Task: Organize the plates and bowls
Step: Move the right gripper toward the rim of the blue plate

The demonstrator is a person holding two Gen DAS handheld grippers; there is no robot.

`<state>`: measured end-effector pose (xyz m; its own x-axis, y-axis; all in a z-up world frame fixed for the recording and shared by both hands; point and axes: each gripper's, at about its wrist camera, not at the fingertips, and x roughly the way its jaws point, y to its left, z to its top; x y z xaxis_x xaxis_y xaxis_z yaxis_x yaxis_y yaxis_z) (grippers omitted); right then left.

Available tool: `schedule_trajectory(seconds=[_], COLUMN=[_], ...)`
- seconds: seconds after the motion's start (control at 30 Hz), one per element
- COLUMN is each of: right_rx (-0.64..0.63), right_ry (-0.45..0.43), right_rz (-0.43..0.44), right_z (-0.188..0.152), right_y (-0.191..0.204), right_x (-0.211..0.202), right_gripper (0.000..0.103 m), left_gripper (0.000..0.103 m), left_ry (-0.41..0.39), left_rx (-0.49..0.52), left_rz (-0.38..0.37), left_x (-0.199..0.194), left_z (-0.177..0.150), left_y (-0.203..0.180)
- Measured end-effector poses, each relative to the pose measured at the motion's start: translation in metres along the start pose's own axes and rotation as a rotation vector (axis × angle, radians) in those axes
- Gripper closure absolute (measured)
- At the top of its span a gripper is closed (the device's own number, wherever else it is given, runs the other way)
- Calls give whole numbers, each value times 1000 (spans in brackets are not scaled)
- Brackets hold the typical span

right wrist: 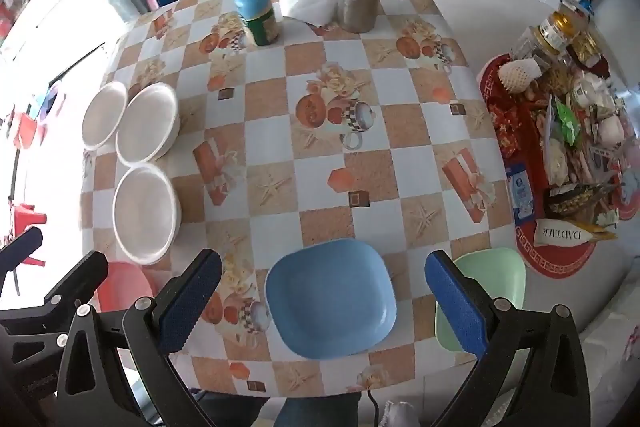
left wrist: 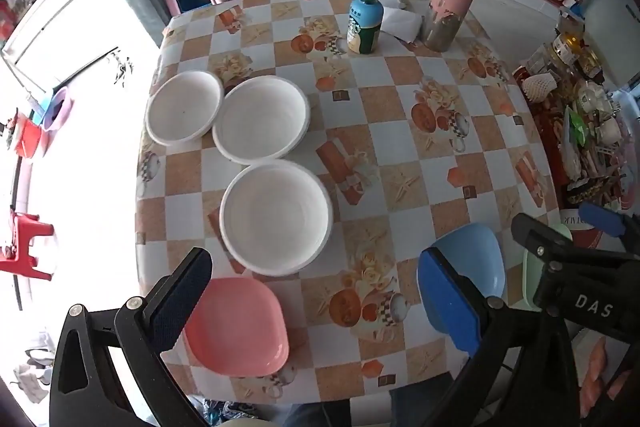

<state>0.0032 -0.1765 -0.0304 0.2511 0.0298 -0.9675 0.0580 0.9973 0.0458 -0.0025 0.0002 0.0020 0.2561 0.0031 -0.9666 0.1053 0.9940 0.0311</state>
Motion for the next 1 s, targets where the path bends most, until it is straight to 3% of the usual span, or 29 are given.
schedule_trajectory(seconds=[0.47,0.83,1.0], right_rx=[-72,-66,-66], right_ry=[17,62,98], right_rz=[10,14,12], right_z=[-5,-5,-8], right_y=[-27,-51,-58], right_x=[-10,6,18], right_gripper=[1,1,1], left_gripper=[0,0,0], left_ry=[52,162,148], left_rx=[-10,30,41], left_rz=[27,67,73], left_x=[-2,12,27], left_z=[-12,-9,-12], left_y=[-36,-62,-71])
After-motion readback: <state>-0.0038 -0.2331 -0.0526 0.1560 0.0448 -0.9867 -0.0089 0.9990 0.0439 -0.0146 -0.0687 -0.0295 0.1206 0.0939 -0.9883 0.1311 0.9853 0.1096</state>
